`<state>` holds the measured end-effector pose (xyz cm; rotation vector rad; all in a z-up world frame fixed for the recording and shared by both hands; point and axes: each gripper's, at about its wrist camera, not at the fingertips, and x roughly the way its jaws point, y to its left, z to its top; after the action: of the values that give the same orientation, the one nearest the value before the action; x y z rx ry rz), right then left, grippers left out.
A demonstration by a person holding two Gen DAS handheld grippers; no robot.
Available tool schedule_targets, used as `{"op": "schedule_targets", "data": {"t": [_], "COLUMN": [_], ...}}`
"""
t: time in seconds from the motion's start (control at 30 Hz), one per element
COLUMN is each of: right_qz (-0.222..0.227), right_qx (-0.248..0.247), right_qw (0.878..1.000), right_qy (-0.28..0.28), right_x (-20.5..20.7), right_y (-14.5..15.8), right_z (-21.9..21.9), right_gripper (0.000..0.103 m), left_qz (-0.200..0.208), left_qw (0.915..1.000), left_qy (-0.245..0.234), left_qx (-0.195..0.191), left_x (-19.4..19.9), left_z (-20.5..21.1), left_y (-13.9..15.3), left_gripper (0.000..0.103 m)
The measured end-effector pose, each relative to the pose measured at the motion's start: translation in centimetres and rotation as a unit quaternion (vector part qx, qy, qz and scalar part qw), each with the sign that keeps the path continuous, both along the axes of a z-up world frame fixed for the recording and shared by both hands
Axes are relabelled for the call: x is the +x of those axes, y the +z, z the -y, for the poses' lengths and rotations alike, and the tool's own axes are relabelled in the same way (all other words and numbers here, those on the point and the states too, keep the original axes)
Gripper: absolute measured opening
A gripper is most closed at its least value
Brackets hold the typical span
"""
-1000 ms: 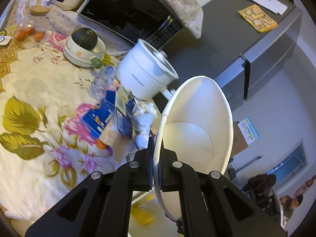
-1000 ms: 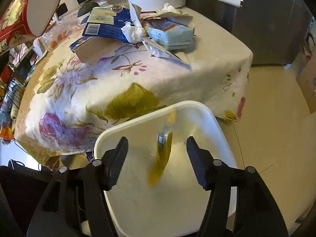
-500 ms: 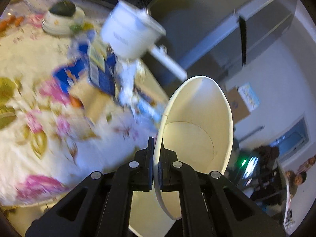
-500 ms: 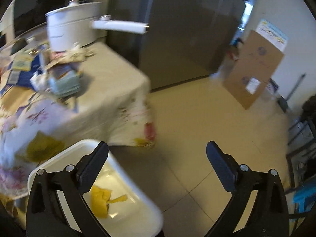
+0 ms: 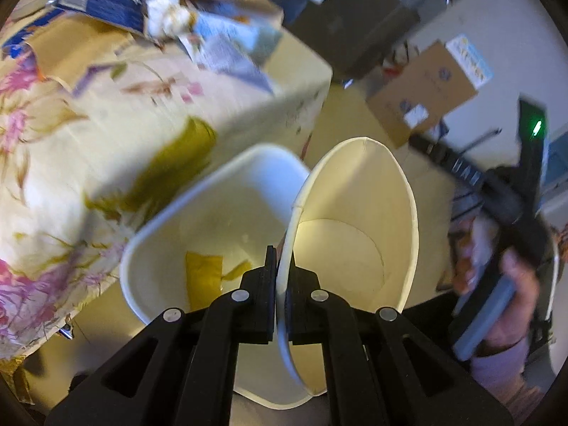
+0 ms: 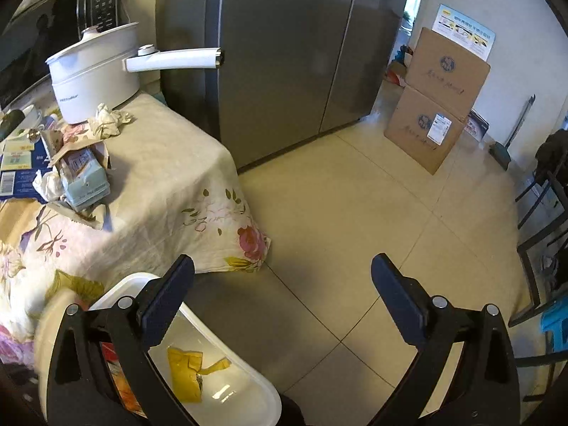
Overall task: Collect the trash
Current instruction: 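Lower the red noodle cup into the bin and open the left gripper, then grasp the blue milk carton edge with the left gripper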
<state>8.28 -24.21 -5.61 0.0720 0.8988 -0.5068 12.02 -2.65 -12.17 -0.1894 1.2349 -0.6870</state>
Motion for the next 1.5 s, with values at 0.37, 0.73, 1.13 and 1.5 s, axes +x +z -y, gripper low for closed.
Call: {"op": "schedule_targets", "data": {"t": [0.37, 0.73, 1.13, 1.5], "right_qz": [-0.008, -0.013, -0.025, -0.049], "right_qx": [0.007, 0.016, 0.032, 0.031], "right_qw": [1.0, 1.0, 0.999, 0.997], "right_qy": [0.01, 0.011, 0.028, 0.055], "right_x": [0.1, 0.3, 1.1, 1.9], "right_y": [-0.2, -0.3, -1.1, -2.1], "right_z": [-0.4, -0.5, -1.6, -3.4], "right_gripper": [0.096, 0.096, 0.096, 0.096], "left_qz": [-0.046, -0.022, 0.076, 0.148], "left_qw": [0.9939, 0.9893, 0.991, 0.9464], "left_qy": [-0.065, -0.087, 0.108, 0.286], "left_qx": [0.076, 0.115, 0.023, -0.025], "left_x": [-1.8, -1.8, 4.7, 14.0], "left_z": [3.8, 4.0, -4.7, -14.9], "left_y": [-5.2, -4.3, 3.7, 10.2], "left_gripper": [0.053, 0.063, 0.063, 0.069]}}
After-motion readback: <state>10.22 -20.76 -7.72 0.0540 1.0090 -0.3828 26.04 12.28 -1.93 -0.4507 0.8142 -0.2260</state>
